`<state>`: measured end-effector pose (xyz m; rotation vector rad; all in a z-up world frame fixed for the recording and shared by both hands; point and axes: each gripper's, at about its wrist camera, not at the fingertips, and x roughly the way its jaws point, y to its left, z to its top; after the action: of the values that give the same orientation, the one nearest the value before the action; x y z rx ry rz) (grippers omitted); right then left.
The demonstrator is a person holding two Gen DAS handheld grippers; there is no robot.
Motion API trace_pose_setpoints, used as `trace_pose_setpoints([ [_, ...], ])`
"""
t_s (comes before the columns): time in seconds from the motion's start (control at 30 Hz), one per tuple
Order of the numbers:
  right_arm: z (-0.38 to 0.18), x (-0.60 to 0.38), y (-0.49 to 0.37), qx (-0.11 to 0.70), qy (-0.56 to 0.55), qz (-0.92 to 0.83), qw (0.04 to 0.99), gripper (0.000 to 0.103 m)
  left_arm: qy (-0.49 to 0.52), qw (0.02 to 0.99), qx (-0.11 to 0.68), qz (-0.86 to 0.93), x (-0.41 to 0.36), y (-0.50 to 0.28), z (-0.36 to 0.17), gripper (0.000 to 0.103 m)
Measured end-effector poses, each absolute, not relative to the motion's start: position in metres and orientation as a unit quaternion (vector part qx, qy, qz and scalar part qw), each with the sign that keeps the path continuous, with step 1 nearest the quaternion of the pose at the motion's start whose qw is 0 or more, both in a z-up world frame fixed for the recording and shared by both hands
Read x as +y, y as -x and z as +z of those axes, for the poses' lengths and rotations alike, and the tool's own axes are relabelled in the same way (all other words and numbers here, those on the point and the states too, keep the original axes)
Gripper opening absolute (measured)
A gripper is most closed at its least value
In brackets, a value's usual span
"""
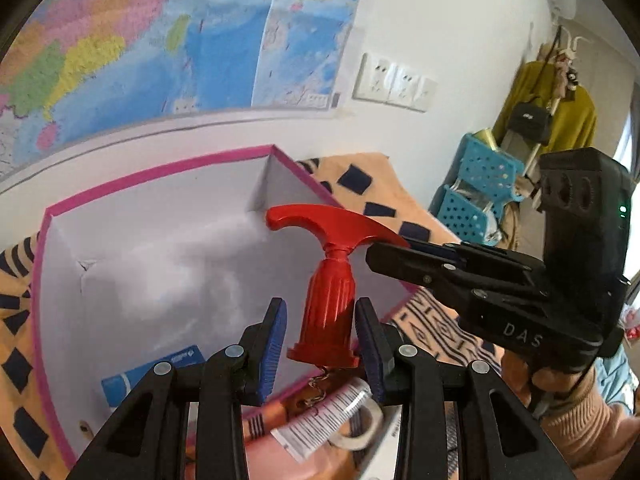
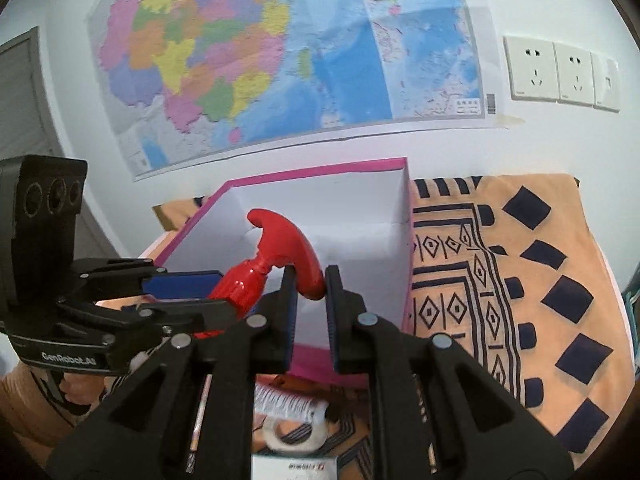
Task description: Organize rigid objects
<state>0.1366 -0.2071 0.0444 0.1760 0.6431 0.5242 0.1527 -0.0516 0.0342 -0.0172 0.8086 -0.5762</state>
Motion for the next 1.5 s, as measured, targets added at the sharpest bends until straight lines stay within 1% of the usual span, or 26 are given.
trace_pose_setpoints([
  [0.2,0.021,-0.205,-0.158,0.354,-0.087,0.203,0.909,0.016,0.004,0.876,0.413,-0.249,-0.056,-0.171,0.018,0.036],
  [0.27,0.018,-0.205,-0.156,0.355,-0.077,0.197,0.911,0.016,0.007,0.879,0.411,-0.241,-0.053,-0.170,0.017,0.036],
  [0.3,0.019,-0.206,-0.153,0.352,-0.072,0.193,0.913,0.016,0.007,0.882,0.405,-0.240,-0.051,-0.167,0.018,0.036],
  [0.37,0.023,-0.209,-0.147,0.342,-0.067,0.195,0.917,0.020,0.009,0.890,0.389,-0.238,-0.047,-0.159,0.022,0.036],
  [0.43,0.030,-0.214,-0.133,0.323,-0.065,0.202,0.922,0.022,0.007,0.897,0.369,-0.243,-0.043,-0.148,0.029,0.039],
  [0.5,0.033,-0.223,-0.121,0.311,-0.066,0.208,0.925,0.025,-0.003,0.905,0.343,-0.253,-0.041,-0.131,0.036,0.040],
  [0.57,0.032,-0.235,-0.112,0.313,-0.075,0.211,0.923,0.026,-0.015,0.909,0.322,-0.264,-0.041,-0.114,0.042,0.042],
  [0.6,0.028,-0.241,-0.109,0.318,-0.079,0.213,0.921,0.027,-0.019,0.909,0.313,-0.273,-0.040,-0.105,0.044,0.044],
  [0.63,0.025,-0.245,-0.107,0.323,-0.084,0.213,0.918,0.030,-0.021,0.909,0.305,-0.283,-0.039,-0.096,0.045,0.047],
  [0.7,0.011,-0.255,-0.103,0.341,-0.096,0.210,0.911,0.035,-0.021,0.905,0.300,-0.300,-0.039,-0.081,0.043,0.049],
  [0.8,-0.016,-0.264,-0.104,0.383,-0.107,0.197,0.896,0.035,-0.028,0.897,0.314,-0.310,-0.043,-0.069,0.030,0.049],
  [0.93,-0.047,-0.271,-0.105,0.420,-0.121,0.187,0.880,0.036,-0.027,0.880,0.364,-0.304,-0.047,-0.074,-0.004,0.049],
  [1.03,-0.060,-0.274,-0.106,0.434,-0.133,0.184,0.872,0.036,-0.024,0.869,0.397,-0.295,-0.050,-0.083,-0.025,0.049],
  [1.23,-0.071,-0.273,-0.110,0.446,-0.139,0.182,0.865,0.039,-0.026,0.859,0.424,-0.287,-0.058,-0.097,-0.044,0.049],
  [1.5,-0.073,-0.266,-0.116,0.446,-0.135,0.203,0.861,0.039,-0.049,0.845,0.440,-0.301,-0.070,-0.103,-0.053,0.049],
])
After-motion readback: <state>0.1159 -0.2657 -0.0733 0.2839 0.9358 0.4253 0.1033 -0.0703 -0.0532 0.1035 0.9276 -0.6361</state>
